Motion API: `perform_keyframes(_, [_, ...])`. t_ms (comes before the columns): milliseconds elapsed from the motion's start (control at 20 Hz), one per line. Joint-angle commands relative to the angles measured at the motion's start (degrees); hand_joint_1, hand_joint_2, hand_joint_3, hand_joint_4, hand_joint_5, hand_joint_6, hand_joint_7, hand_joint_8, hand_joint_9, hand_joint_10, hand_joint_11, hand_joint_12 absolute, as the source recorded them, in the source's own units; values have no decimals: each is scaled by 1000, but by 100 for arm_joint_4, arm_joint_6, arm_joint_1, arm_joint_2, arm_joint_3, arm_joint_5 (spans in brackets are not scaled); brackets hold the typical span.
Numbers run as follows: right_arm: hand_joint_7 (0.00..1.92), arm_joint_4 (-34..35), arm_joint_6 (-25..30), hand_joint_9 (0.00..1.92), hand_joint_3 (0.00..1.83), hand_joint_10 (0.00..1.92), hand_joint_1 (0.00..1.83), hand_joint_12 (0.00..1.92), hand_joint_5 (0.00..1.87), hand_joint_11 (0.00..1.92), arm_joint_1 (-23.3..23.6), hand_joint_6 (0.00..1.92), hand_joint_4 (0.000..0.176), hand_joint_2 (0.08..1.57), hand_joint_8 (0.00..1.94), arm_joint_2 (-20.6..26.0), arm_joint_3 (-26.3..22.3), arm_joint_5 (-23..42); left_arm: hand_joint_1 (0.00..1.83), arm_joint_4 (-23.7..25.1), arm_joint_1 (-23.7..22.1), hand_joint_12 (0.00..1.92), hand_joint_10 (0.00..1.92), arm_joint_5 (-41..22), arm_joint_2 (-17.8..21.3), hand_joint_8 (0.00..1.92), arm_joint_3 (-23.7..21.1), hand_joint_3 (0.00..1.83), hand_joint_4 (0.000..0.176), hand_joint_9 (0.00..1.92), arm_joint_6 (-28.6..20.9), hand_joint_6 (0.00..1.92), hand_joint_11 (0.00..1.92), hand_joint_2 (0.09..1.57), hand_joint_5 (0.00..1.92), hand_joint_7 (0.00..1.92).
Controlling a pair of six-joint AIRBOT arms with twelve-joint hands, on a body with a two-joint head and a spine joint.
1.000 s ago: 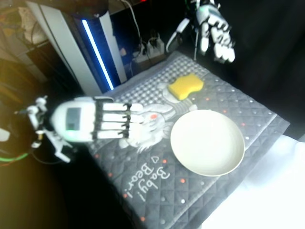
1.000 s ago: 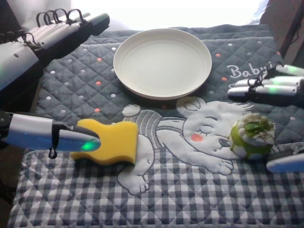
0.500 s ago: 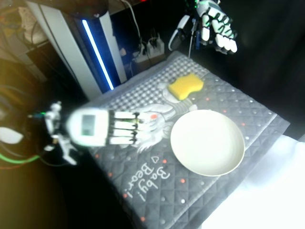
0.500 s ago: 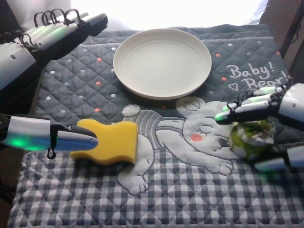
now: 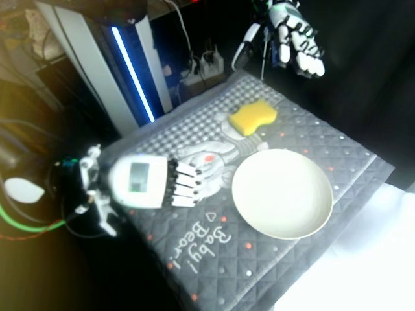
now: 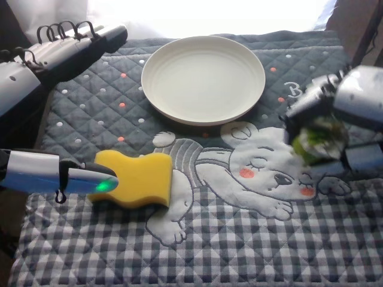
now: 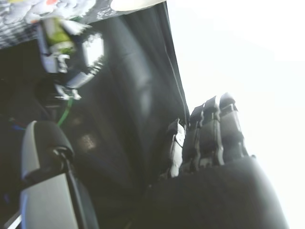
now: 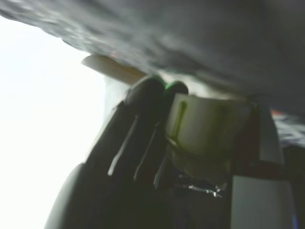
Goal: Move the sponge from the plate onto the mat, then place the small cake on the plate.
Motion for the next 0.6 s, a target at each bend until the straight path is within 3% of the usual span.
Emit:
perform_keyframes(0, [878,238,1,811,0,1485,1251,1791,988,663,193,704,0,1156,1431,28,29,743,877,-52,-8,0,0,-755,-5,0,-7,2,150,0,-23,0,0,734,0,0])
perform_keyframes(50, [908,208,-4,842,0,1453,1258,1729,1031,691,386,640,0,1138,1382,28,87,758,858,-66,1,0,0,-755,-9,0,-7,0,153,0,-23,0,0,728,0,0])
perform_keyframes(100, [1089,173,-5,970,0,1170,1258,1525,1072,810,575,724,0,1077,963,24,173,758,833,-76,10,0,0,-751,-13,0,-7,3,152,0,-23,0,0,737,0,0])
perform_keyframes(150, [1189,141,-31,1023,1,1154,1368,1344,1013,898,779,841,0,1060,568,-51,266,752,836,-83,14,0,0,-743,-21,0,-5,0,161,0,-23,0,0,728,0,0])
perform_keyframes(200, [1305,107,-47,1007,3,1059,1389,1138,1007,770,1014,957,0,1049,315,-202,422,703,832,-88,12,0,0,-732,-29,0,1,1,156,0,-23,3,0,732,7,0])
perform_keyframes(250, [1327,57,-47,1017,1,975,1393,1073,1006,687,1193,1003,0,1046,275,-332,545,605,840,-92,12,0,0,-732,-30,0,1,0,151,0,-24,5,0,728,14,0])
perform_keyframes(300, [1273,-96,-54,1055,8,880,1396,1071,1006,691,1432,989,0,1039,433,-489,688,364,807,-93,11,0,0,-731,-32,0,4,0,160,0,-26,7,0,719,20,0])
perform_keyframes(350, [1245,-342,-110,1123,0,838,1400,1065,1017,862,1761,931,0,1034,473,-717,867,-86,801,-93,9,0,0,-732,-32,0,9,0,158,0,-26,5,0,719,19,0])
perform_keyframes(450, [1259,-560,-286,1166,0,863,1402,1071,1074,989,2049,817,0,1022,356,-1062,1097,-665,807,-85,-8,0,0,-738,-37,0,19,0,155,0,-27,0,0,728,3,0])
perform_keyframes(500, [1290,-572,-423,1151,0,826,1403,941,1084,930,2179,821,0,1018,321,-1250,1210,-929,793,-80,-28,0,0,-735,-55,0,32,2,163,0,-27,0,0,731,0,0])
perform_keyframes(550, [1313,-572,-529,1148,1,798,1404,847,1116,943,2248,783,0,1011,284,-1424,1313,-1108,778,-79,-41,0,0,-729,-73,0,46,6,158,0,-27,0,0,741,0,0])
